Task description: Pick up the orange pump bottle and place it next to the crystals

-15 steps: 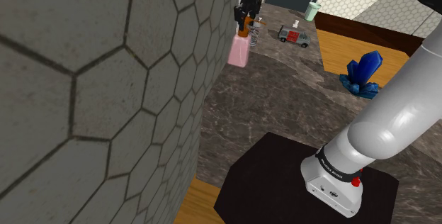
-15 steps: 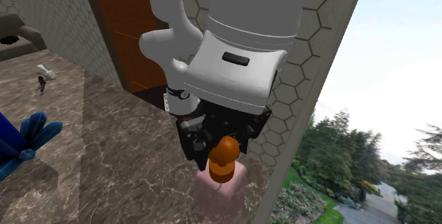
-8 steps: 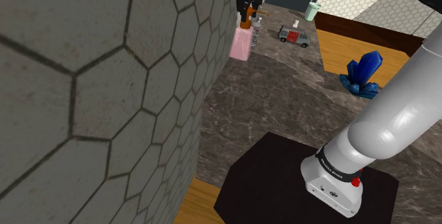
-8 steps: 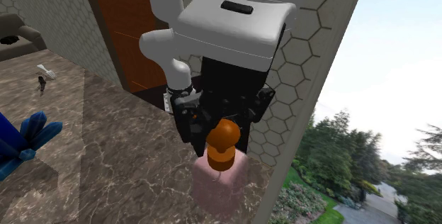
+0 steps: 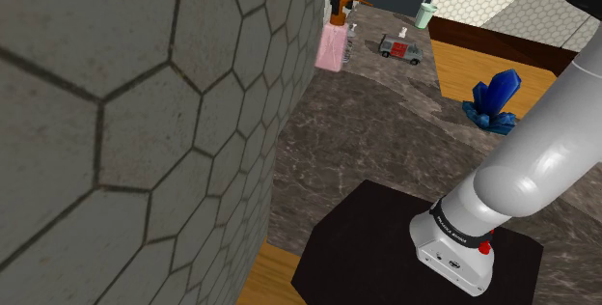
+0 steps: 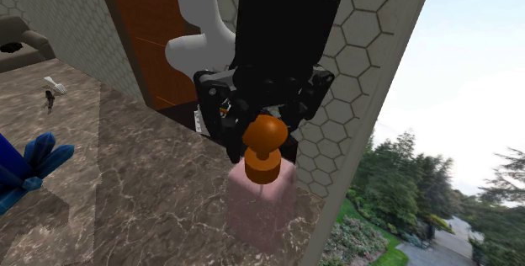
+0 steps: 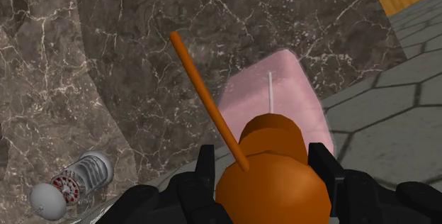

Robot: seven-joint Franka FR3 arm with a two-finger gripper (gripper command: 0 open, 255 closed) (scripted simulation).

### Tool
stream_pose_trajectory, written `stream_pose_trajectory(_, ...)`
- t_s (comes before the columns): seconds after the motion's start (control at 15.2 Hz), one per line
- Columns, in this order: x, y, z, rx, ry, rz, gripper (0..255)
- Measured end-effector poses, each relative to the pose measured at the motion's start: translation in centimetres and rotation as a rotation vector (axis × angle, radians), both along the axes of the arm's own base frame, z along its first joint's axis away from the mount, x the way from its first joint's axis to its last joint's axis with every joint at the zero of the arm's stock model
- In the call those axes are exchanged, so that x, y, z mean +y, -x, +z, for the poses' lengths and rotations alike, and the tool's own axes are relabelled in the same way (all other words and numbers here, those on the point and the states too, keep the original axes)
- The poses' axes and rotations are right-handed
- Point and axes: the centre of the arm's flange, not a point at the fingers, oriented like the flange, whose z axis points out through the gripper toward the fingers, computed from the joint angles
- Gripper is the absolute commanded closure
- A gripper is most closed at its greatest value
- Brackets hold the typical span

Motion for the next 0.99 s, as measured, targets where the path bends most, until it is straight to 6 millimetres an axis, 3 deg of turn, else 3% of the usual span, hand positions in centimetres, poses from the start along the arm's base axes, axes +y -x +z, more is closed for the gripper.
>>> stream_pose_trajectory(0.99, 0.1, -0.1, 8.0, 0.0, 0.0, 0.0, 255)
